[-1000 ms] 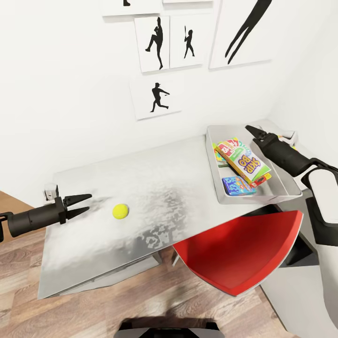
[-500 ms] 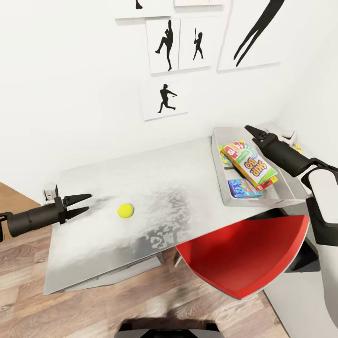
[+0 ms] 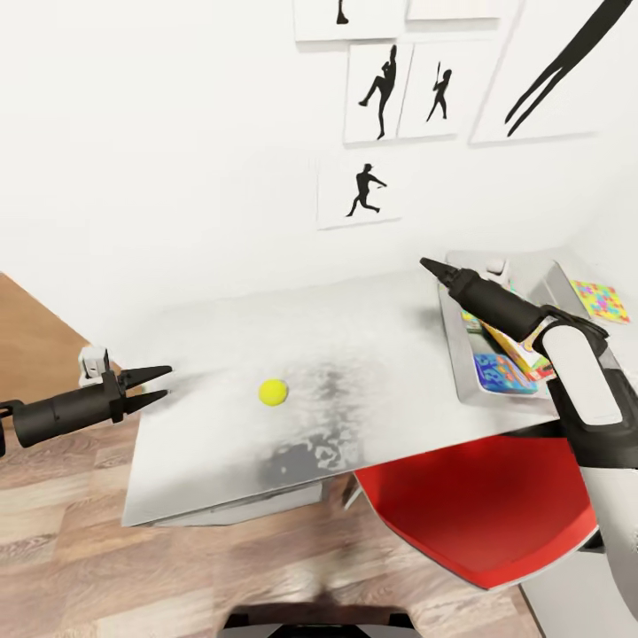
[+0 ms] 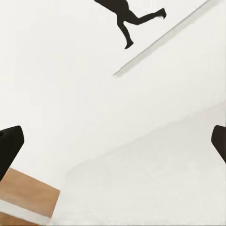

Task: Put all the toys in the child's room - the three board games (two on the bed and one on the table), the two jigsaw puzzles on the table, and the tennis ball on the table - inside the toy box on the table in the child's room.

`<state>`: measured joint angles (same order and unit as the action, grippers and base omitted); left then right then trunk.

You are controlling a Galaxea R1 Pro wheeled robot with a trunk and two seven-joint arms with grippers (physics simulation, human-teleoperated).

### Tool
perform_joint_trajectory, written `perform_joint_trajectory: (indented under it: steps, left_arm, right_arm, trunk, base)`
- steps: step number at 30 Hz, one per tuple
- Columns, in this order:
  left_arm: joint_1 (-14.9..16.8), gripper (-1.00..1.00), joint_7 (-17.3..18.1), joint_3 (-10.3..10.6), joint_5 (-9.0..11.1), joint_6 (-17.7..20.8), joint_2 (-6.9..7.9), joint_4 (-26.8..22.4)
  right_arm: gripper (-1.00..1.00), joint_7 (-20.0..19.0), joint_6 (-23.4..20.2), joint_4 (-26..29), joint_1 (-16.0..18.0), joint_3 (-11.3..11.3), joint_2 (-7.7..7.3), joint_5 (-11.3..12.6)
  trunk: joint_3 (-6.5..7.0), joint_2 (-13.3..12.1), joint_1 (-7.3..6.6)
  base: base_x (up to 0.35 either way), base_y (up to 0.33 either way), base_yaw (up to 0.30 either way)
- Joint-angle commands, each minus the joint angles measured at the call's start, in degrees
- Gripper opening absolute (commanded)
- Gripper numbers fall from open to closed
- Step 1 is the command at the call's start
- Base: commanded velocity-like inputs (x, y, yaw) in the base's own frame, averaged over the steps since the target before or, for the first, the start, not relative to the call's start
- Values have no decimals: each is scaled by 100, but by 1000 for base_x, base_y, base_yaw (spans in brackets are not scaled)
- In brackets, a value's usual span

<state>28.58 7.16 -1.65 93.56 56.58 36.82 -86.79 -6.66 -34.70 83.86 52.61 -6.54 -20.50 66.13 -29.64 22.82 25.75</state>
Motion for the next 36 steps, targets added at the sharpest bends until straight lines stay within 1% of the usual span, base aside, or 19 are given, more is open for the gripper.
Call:
perform_joint_trajectory:
  steps: [1, 2, 4, 5, 9, 17, 22, 24, 25, 26, 29, 30, 33, 34, 36]
  left_arm:
    - [7, 100, 55, -1, -56, 19, 0, 4]
    - [7, 100, 55, -1, -56, 19, 0, 4]
    - [7, 100, 56, -1, -55, 19, 0, 4]
    - [7, 100, 56, -1, -55, 19, 0, 4]
    - [7, 100, 57, -10, -51, 19, 0, -1]
    - [7, 100, 57, -26, -51, 19, 2, -4]
    - [6, 100, 57, -39, -55, 19, 8, 1]
    - [6, 100, 57, -49, -56, 19, 16, 2]
    - [7, 100, 57, -54, -54, 21, 22, 2]
    - [7, 100, 57, -54, -54, 21, 22, 2]
    - [4, 100, 57, -63, -56, 22, 68, 3]
    - [4, 100, 57, -63, -56, 22, 68, 3]
    - [4, 100, 54, -67, -60, 21, 120, 7]
    - [4, 100, 54, -67, -60, 21, 120, 7]
    - [2, 100, 50, -69, -64, 20, 145, 12]
  right_arm:
    - [100, -9, -13, 1, 3, -89, -4, 0]
    - [100, -9, -13, 1, 3, -89, -4, 0]
    - [100, -6, -12, 0, 3, -211, -1, -1]
    - [100, -6, -12, 0, 3, -211, -1, -1]
    - [100, -1, -11, 0, 3, -338, 1, -3]
    - [100, 9, -10, 0, 3, -408, 6, -8]
    - [100, 156, -10, 0, 3, -458, 14, -22]
    - [100, 331, -10, -2, 3, -552, 16, -28]
    - [100, 438, -8, -2, 3, -635, 17, -30]
    - [100, 438, -8, -2, 3, -635, 17, -30]
    - [100, 784, -2, -4, 3, -944, 17, -38]
    - [100, 784, -2, -4, 3, -944, 17, -38]
    - [100, 1155, 0, -4, 3, -1144, 15, -43]
    - [100, 1155, 0, -4, 3, -1144, 15, -43]
    - [100, 1438, -2, -6, 3, -1223, 14, -44]
  trunk:
    - [-6, 10, 3]
    - [-5, 10, 3]
    - [-3, 10, 3]
    - [-2, 10, 3]
    - [0, 10, 3]
    - [2, 10, 3]
    - [2, 10, 3]
    - [2, 10, 3]
    - [2, 10, 3]
    - [2, 10, 3]
    - [2, 10, 3]
    - [2, 10, 3]
    - [2, 10, 3]
    - [2, 10, 3]
    - [2, 10, 3]
  base:
    - [0, 0, 281]
    - [0, 0, 281]
    - [0, 0, 284]
    - [0, 0, 286]
    - [0, 0, 289]
    - [0, 0, 294]
    - [0, 0, 239]
    - [0, 0, 138]
    - [0, 0, 98]
    - [0, 0, 98]
    - [0, 0, 64]
    - [0, 0, 50]
    - [0, 0, 33]
    - [0, 0, 26]
    - [0, 0, 19]
